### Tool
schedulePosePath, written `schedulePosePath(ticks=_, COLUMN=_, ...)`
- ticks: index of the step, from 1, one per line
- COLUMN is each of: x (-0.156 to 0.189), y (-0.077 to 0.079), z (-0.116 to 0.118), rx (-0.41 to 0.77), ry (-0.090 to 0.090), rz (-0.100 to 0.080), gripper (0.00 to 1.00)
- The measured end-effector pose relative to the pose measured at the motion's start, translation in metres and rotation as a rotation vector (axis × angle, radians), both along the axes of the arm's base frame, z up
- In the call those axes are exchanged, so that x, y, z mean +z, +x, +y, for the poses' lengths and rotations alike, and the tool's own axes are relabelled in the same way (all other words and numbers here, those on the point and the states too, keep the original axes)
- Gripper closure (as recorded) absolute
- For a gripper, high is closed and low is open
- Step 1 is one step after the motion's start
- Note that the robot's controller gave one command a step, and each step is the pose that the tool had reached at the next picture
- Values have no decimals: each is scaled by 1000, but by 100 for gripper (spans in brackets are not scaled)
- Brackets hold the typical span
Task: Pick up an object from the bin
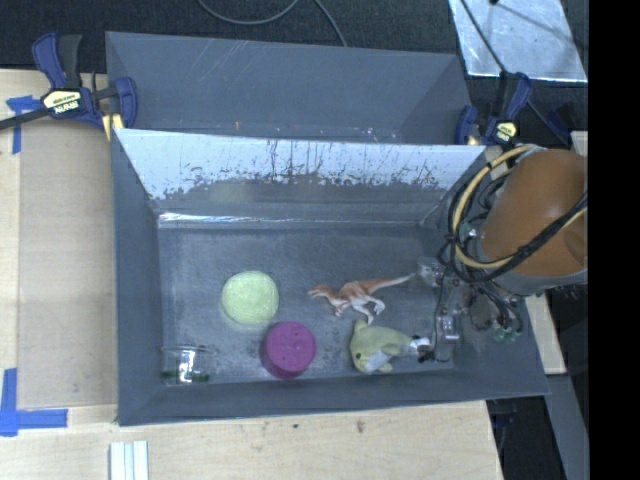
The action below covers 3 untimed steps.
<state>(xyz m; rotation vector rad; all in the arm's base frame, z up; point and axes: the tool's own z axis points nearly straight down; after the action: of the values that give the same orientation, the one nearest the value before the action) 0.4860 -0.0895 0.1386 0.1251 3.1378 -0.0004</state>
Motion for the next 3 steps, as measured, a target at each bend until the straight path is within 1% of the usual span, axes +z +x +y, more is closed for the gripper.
schedulePosePath(ticks=1, x=-19, y=22, z=5, rx=-87, ry=-1, rz=-5, gripper=0)
schedulePosePath(ticks=2, x=-69, y=4, z=9, rx=-23, ry=0, rz=-1, gripper=0)
schedulePosePath(ticks=3, x=-67, y=3, z=23, rx=163, ry=-2, rz=-3, gripper=100)
